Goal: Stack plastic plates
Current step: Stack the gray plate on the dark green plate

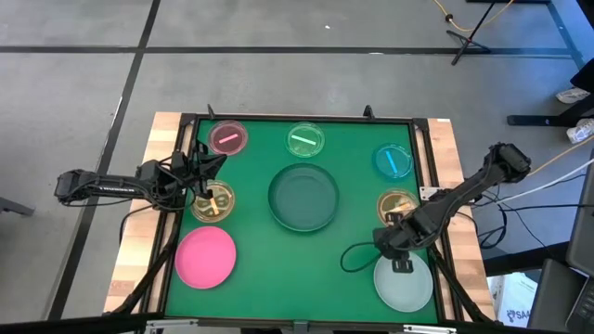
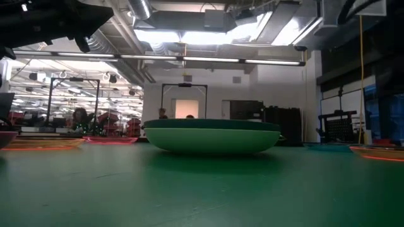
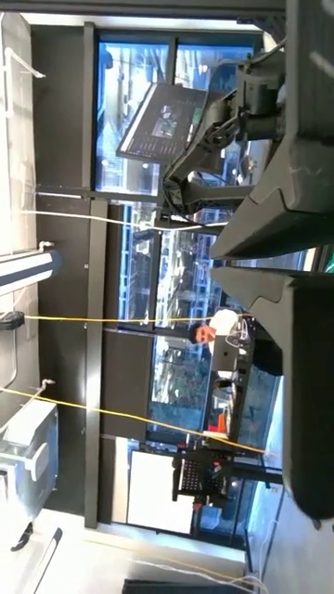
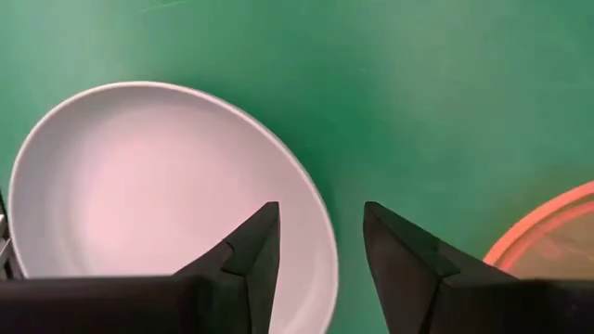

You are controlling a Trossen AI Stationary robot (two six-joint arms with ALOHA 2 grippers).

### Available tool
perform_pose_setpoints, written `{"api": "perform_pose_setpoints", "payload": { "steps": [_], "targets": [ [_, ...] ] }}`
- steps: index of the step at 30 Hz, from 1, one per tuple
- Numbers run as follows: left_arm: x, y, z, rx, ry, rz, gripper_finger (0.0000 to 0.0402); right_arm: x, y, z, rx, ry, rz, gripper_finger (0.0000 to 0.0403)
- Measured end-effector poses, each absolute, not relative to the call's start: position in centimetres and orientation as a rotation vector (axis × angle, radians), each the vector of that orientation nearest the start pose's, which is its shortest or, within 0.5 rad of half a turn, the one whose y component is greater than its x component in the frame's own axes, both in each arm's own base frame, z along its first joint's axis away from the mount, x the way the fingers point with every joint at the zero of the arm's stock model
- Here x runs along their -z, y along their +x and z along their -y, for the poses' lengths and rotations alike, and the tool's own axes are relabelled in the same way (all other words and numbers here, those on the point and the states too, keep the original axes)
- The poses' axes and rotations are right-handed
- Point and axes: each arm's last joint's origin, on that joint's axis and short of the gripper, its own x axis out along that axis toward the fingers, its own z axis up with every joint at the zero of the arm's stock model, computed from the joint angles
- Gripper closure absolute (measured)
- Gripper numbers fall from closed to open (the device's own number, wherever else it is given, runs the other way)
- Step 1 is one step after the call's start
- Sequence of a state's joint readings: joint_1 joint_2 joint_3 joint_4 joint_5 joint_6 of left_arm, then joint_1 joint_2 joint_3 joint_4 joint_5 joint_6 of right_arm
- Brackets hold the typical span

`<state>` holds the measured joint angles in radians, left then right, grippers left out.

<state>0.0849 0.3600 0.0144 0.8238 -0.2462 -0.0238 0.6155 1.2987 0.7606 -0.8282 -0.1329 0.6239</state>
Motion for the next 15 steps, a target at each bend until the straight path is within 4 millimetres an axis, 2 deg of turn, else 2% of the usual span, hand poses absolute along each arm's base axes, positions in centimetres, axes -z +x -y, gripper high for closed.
{"api": "perform_pose_setpoints", "payload": {
  "steps": [8,15],
  "targets": [
    [-21.4,10.8,-1.6,-0.319,-0.062,0.482,0.0384,-16.4,16.4,-12.1,-0.212,0.197,-1.449,0.0258],
    [-21.4,10.8,-1.6,-0.319,-0.061,0.483,0.0384,-15.3,16.2,-12.0,-0.237,0.216,-1.417,0.0260]
  ]
}}
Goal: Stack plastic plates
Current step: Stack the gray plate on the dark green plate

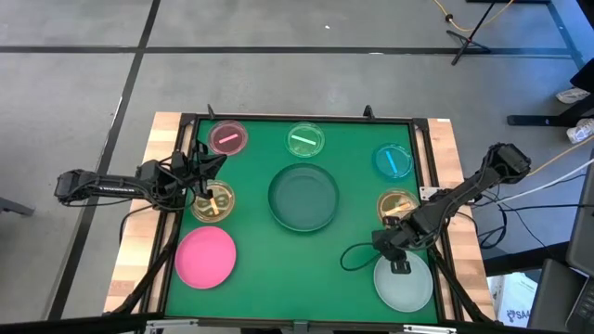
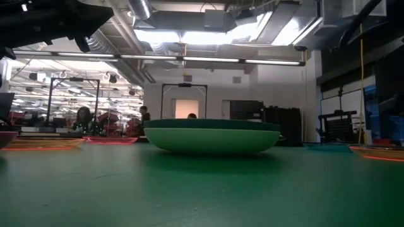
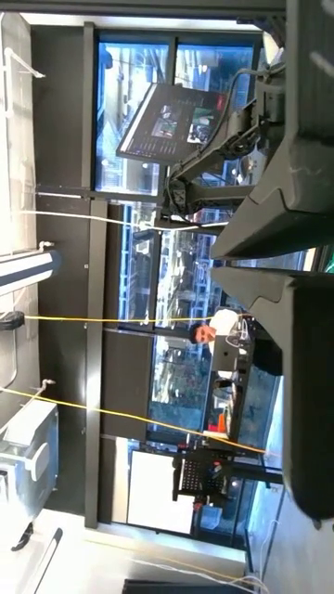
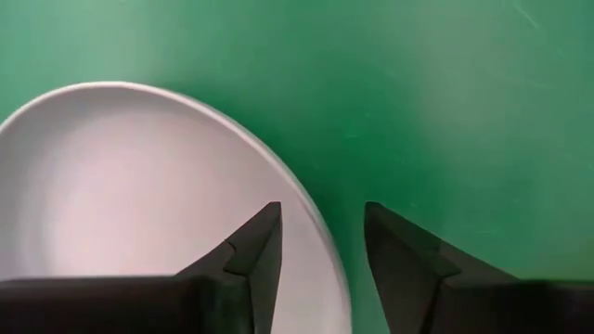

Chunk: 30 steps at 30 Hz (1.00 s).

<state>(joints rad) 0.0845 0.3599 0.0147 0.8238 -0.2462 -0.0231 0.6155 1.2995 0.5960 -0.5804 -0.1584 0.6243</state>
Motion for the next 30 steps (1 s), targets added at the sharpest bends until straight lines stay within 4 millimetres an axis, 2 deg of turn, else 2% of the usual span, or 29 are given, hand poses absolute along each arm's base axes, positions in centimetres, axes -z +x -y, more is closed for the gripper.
{"api": "perform_pose_setpoints", "payload": {
  "steps": [4,14,22,30],
  "targets": [
    [-21.4,10.8,-1.6,-0.319,-0.061,0.483,0.0384,-15.1,16.2,-12.1,-0.247,0.222,-1.417,0.0287],
    [-21.4,10.8,-1.6,-0.319,-0.061,0.483,0.0384,-14.5,16.4,-12.2,-0.243,0.221,-1.455,0.0396],
    [-21.4,10.8,-1.6,-0.319,-0.061,0.484,0.0384,-15.0,17.0,-12.6,-0.284,0.254,-1.391,0.0400],
    [-21.4,10.8,-1.6,-0.324,-0.061,0.483,0.0384,-17.4,19.9,-11.5,-0.242,0.352,-1.284,0.0400]
  ]
}}
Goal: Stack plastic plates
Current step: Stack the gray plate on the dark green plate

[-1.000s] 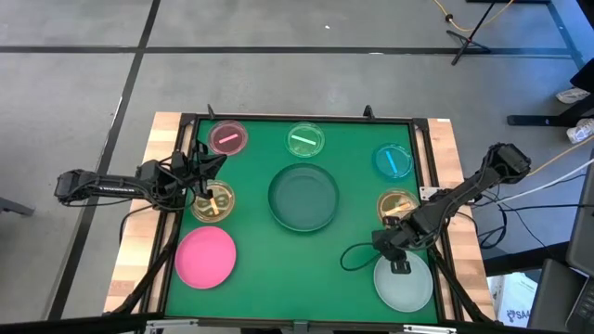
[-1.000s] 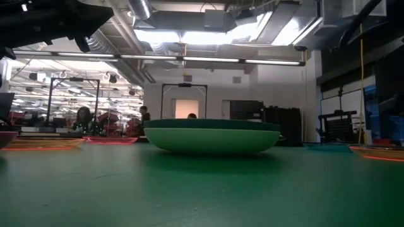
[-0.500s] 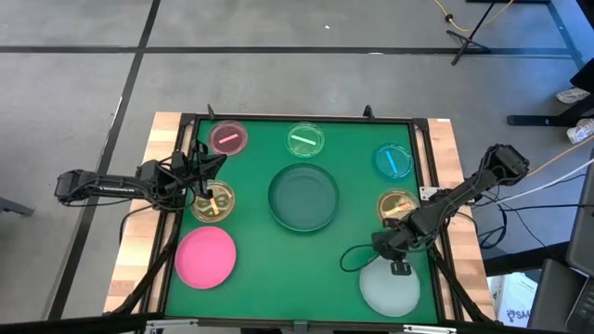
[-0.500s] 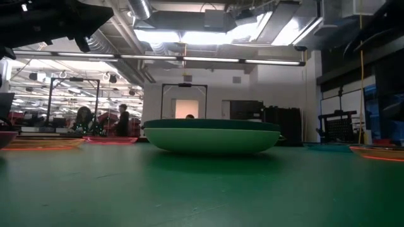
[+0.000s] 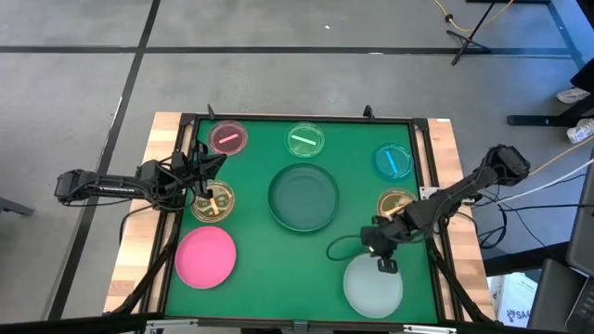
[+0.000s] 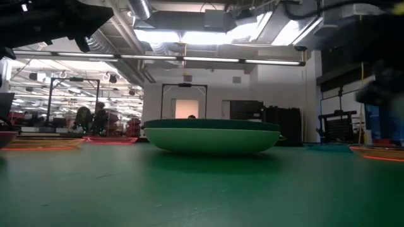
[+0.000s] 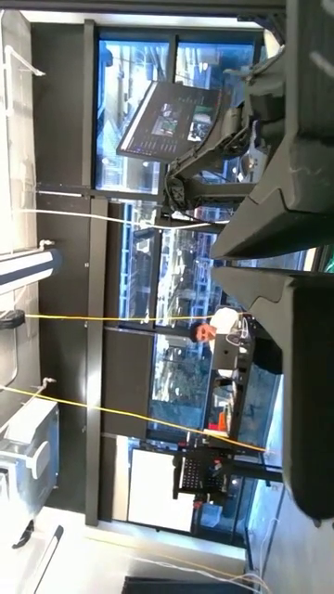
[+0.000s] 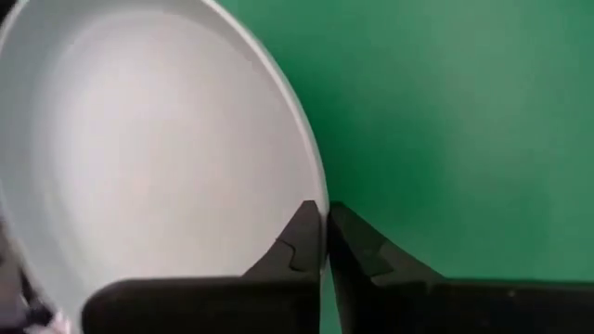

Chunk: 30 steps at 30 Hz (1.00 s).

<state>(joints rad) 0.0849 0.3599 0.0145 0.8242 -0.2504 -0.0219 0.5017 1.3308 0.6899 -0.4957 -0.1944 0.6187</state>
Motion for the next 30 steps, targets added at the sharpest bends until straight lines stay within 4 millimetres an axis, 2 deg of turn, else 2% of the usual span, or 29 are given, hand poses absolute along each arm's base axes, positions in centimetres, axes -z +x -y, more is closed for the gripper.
{"api": "perform_pose_setpoints", "payload": {
  "steps": [8,15,23,30],
  "targets": [
    [-21.4,10.8,-1.6,-0.323,-0.061,0.483,0.0384,-20.8,23.4,-8.8,-0.144,0.370,-1.105,0.0400],
    [-21.4,10.8,-1.6,-0.323,-0.061,0.483,0.0384,-23.0,25.6,-5.1,-0.011,0.359,-0.976,0.0401],
    [-21.4,10.8,-1.6,-0.324,-0.056,0.482,0.0384,-23.7,27.2,0.2,0.151,0.317,-0.808,0.0401],
    [-21.5,10.7,-1.6,-0.324,-0.056,0.491,0.0384,-23.4,28.6,4.7,0.257,0.310,-0.694,0.0402]
  ]
}}
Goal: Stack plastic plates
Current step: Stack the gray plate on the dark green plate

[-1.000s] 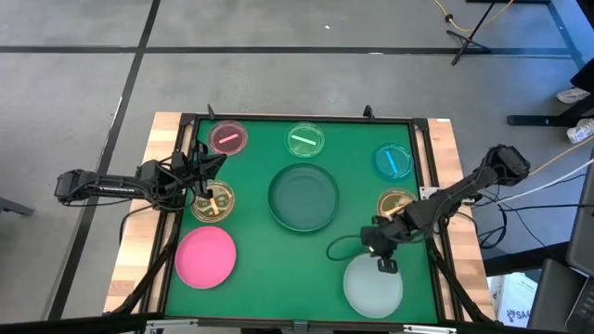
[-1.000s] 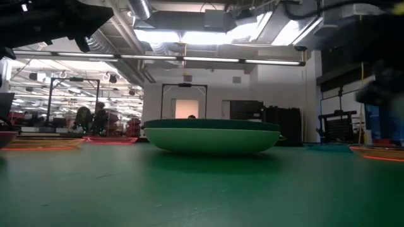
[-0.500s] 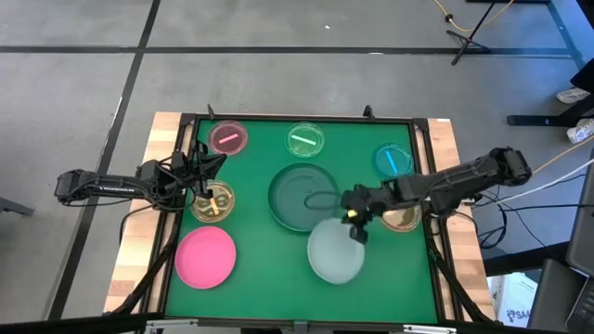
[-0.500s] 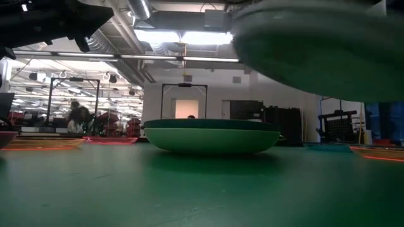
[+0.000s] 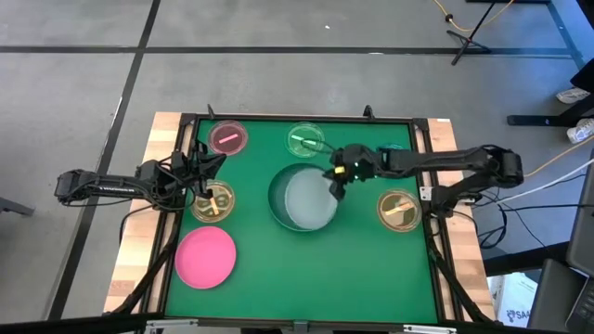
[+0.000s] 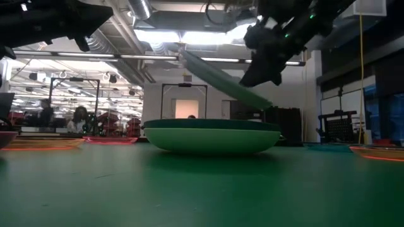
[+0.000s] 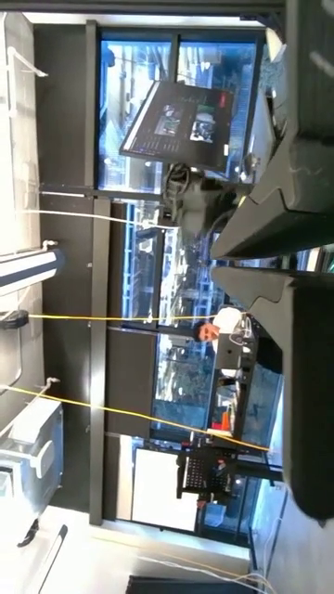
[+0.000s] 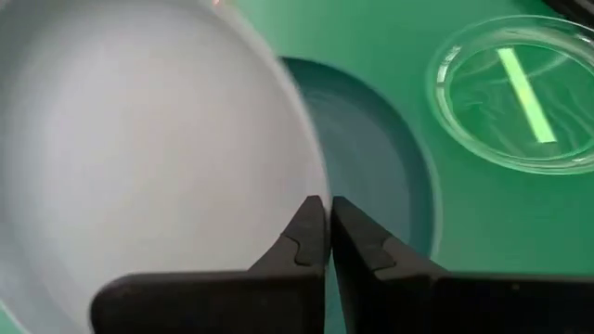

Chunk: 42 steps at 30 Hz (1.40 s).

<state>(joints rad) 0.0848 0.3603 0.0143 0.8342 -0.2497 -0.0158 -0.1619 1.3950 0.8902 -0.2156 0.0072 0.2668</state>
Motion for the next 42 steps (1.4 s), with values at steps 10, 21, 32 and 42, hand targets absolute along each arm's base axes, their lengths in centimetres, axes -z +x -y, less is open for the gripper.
{"api": "perform_pose_setpoints", "payload": {
  "steps": [10,21,32,42],
  "targets": [
    [-21.6,10.7,-1.6,-0.323,-0.056,0.501,0.0384,-20.3,30.0,8.0,0.302,0.352,-0.733,0.0401],
    [-21.6,10.7,-1.6,-0.323,-0.056,0.503,0.0384,-17.7,31.1,8.1,0.260,0.369,-0.793,0.0400],
    [-21.6,10.7,-1.6,-0.323,-0.056,0.504,0.0384,-17.8,31.2,8.1,0.259,0.365,-0.774,0.0400],
    [-21.6,10.7,-1.6,-0.323,-0.056,0.504,0.0384,-17.8,31.2,8.1,0.260,0.365,-0.775,0.0400]
  ]
}}
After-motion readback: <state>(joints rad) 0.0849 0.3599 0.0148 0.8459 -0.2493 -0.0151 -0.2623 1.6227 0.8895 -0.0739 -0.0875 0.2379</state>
